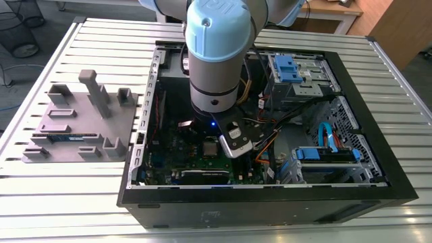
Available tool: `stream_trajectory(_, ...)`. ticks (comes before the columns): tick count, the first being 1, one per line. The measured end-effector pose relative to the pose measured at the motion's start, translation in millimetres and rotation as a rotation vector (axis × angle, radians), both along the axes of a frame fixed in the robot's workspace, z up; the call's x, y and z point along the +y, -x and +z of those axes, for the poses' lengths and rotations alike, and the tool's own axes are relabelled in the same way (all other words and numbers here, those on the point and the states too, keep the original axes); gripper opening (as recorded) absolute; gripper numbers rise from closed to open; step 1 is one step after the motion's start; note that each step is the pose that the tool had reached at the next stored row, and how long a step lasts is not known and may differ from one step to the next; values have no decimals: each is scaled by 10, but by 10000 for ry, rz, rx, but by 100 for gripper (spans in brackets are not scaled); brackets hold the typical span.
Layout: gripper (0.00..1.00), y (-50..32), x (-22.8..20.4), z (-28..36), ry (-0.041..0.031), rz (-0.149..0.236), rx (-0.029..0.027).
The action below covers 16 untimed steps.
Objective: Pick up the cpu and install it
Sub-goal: 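Place the cpu into insertion slot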
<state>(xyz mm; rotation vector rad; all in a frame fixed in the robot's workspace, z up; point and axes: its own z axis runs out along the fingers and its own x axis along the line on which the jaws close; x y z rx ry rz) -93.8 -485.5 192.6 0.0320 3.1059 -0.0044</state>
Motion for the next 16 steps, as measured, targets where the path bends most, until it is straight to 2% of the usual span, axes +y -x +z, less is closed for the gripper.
stream_trajectory(1, 47, 0, 0, -3, -39, 0, 0)
stream_trajectory(3, 47, 0, 1, -5, -63, -1, -1)
stream_trajectory(16, 47, 0, -1, -39, -64, 0, 1)
